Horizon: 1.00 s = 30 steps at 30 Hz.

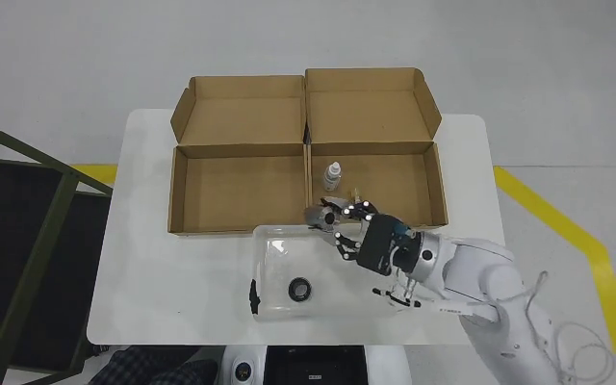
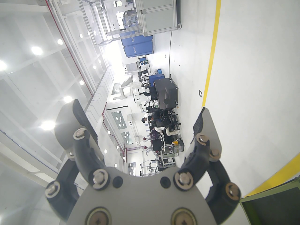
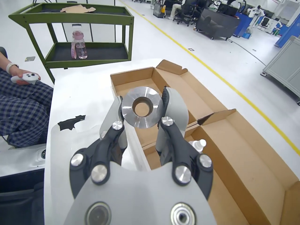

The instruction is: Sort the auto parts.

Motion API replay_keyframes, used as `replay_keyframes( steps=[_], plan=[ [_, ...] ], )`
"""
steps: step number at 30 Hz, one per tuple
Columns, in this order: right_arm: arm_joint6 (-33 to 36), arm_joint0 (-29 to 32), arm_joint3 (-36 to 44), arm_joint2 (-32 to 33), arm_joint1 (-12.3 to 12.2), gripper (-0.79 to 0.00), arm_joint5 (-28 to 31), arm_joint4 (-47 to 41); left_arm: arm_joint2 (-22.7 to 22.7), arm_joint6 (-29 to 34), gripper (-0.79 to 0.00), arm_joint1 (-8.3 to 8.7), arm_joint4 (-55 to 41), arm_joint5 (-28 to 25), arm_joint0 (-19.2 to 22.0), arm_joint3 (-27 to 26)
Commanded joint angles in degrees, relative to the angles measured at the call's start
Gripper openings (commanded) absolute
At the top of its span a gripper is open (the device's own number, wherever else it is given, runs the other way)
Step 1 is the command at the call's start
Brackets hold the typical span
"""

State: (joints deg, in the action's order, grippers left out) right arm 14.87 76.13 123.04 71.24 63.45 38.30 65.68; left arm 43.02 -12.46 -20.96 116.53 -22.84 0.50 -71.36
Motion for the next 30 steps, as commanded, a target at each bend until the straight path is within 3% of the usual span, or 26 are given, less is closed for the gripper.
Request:
replay_keyframes(
  steps=[1,17,30],
  plan=[
    [-0.68,0.35,0.41,1.33,-0.1,-0.785,-0.27,-1.31,0.0,0.0,0.0,0.0,0.0,0.0,0.0,0.0],
    [-3.62,2.9,2.36,10.23,-0.95,-0.785,-0.29,-7.0,0.0,0.0,0.0,0.0,0.0,0.0,0.0,0.0],
    [-4.86,3.77,2.41,11.91,-1.21,-0.785,-0.23,-8.87,0.0,0.0,0.0,0.0,0.0,0.0,0.0,0.0]
  ],
)
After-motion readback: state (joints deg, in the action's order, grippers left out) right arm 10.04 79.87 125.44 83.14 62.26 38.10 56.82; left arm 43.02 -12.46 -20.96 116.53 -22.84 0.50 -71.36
